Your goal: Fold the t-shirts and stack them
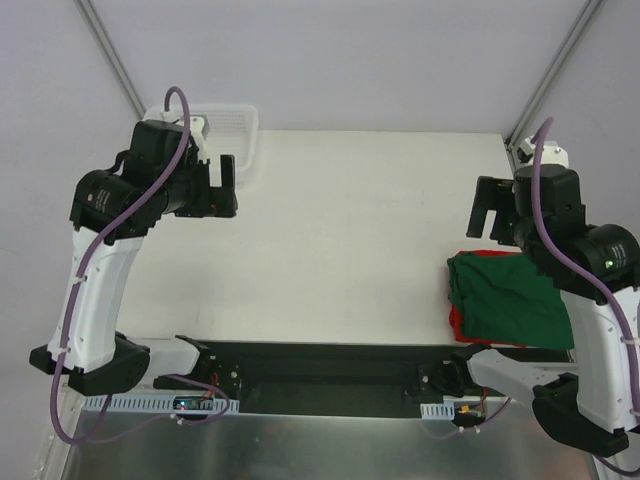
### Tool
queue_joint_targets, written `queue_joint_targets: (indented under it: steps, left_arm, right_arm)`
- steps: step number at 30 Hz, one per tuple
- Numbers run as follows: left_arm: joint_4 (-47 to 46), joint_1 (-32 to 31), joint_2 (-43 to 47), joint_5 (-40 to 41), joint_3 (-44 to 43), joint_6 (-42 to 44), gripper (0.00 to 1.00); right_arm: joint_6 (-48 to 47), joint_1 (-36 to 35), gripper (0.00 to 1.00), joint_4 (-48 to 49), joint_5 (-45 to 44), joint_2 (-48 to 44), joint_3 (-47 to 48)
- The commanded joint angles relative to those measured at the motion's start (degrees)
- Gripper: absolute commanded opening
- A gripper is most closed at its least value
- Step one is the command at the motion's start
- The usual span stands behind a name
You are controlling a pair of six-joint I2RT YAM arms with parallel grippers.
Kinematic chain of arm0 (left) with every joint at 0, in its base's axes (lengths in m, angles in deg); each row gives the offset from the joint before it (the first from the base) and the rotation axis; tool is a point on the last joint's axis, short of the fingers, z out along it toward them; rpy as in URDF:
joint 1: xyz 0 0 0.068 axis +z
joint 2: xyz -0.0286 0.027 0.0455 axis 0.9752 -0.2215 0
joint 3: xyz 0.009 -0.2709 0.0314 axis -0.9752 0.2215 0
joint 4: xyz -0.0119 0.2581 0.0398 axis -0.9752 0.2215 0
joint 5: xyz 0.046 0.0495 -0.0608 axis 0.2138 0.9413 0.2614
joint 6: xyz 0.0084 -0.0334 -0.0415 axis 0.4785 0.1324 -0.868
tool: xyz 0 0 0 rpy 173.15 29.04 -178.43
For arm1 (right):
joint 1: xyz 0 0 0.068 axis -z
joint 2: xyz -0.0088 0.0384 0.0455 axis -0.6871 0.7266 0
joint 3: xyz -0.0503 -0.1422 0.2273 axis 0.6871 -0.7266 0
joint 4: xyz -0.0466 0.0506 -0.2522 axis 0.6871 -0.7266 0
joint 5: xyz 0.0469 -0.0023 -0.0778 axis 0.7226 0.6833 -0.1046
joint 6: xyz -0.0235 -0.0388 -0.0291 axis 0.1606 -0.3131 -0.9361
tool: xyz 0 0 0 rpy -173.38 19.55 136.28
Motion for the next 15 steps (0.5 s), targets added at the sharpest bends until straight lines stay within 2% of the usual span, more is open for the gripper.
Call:
queue_joint_targets:
  steps: [1, 4, 15]
  left_arm:
    - [-0.5, -0.3, 5.5, 2.8, -2.4, -0.4, 0.99]
    - [-2.7, -0.4, 7.5, 2.1, -2.6, 0.9, 0.99]
    - [-2.9, -0.3, 6.2, -0.3, -2.6, 1.0, 0.99]
  right_arm:
    - [0.3, 0.3, 0.96, -13.3, 0.9, 0.2, -3.0]
    - [0.1, 0.4, 0.96, -11.7, 3.3, -0.1, -2.3]
    - [-0.5, 0.4, 0.96, -8.7, 7.1, -1.0, -4.1]
